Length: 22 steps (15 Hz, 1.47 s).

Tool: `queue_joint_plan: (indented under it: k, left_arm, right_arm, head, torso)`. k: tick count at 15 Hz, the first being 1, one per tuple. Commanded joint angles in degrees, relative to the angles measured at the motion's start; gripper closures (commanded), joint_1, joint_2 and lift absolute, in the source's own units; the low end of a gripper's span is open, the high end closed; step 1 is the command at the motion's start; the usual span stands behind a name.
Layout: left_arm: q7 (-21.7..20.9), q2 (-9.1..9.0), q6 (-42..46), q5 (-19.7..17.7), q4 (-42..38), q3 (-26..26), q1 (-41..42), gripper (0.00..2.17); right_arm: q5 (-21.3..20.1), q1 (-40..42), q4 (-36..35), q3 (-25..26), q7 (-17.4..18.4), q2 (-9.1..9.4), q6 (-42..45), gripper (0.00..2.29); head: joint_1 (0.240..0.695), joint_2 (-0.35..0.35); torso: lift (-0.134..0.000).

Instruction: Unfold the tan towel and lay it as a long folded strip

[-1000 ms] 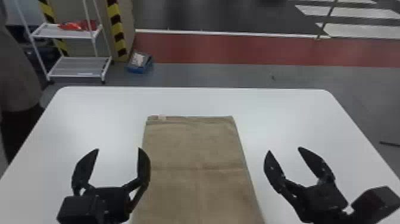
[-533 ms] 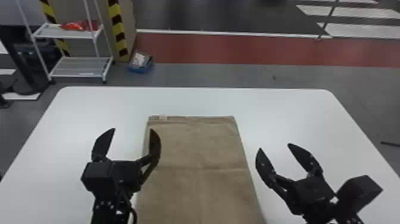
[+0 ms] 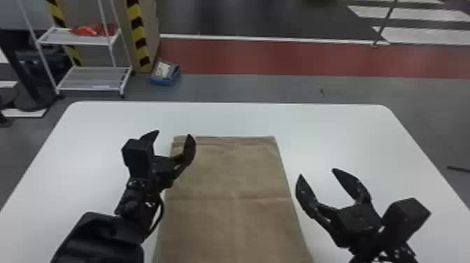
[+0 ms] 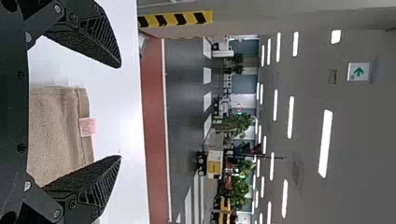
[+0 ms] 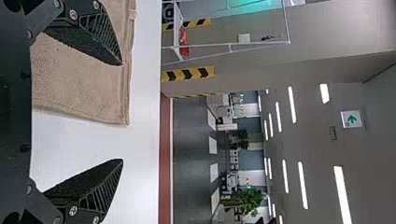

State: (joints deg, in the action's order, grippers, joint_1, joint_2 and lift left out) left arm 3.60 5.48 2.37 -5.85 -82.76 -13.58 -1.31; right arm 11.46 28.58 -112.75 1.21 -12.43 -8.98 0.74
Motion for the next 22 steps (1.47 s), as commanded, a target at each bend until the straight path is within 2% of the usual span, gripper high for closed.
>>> queue_joint_plan:
  k: [1,2,6,13,15,17,22]
  left_arm:
    - [-1.4,-0.56,0.0,-0.1,8.4,-0.2,-5.7,0.22]
    - [-3.2,-0.74,0.0,-0.5,11.3,-0.2,-7.6,0.30]
    - [-6.7,-0.74,0.1,-1.6,17.8,0.7,-10.9,0.36]
    - [-9.7,-0.12,-0.4,-1.9,19.3,2.3,-11.2,0.36]
    - [-10.1,-0.12,-0.9,-1.4,19.5,2.3,-11.3,0.36]
    - [-10.3,-0.12,-1.3,-0.9,19.6,2.2,-11.4,0.45]
    - [-11.5,-0.03,-3.4,-0.2,20.6,2.2,-11.6,0.46]
  right_arm:
    - [-1.4,-0.2,0.6,-0.9,0.0,0.02,0.0,0.15]
    - [-2.1,-0.3,0.9,-1.2,0.0,0.11,0.0,0.15]
    - [-3.0,-2.0,3.1,-1.7,0.0,0.54,0.0,0.15]
    - [-4.3,-3.7,3.9,-2.9,0.0,1.42,-0.3,0.15]
    - [-4.3,-3.7,3.9,-2.9,0.0,1.42,-0.3,0.15]
    - [-4.5,-3.7,3.9,-2.9,0.0,1.42,-0.5,0.15]
    - [-4.3,-3.7,4.1,-2.9,0.0,1.34,-0.5,0.15]
  head:
    - [0.695,-0.077]
    - [0.695,-0.073]
    - [0.695,-0.067]
    - [0.695,-0.031]
    - [0.695,-0.030]
    - [0.695,-0.030]
    - [0.695,-0.033]
  torso:
    - [-0.111]
    - [-0.111]
    - [-0.111]
    - [-0.111]
    - [-0.111]
    - [-0.111]
    - [-0.111]
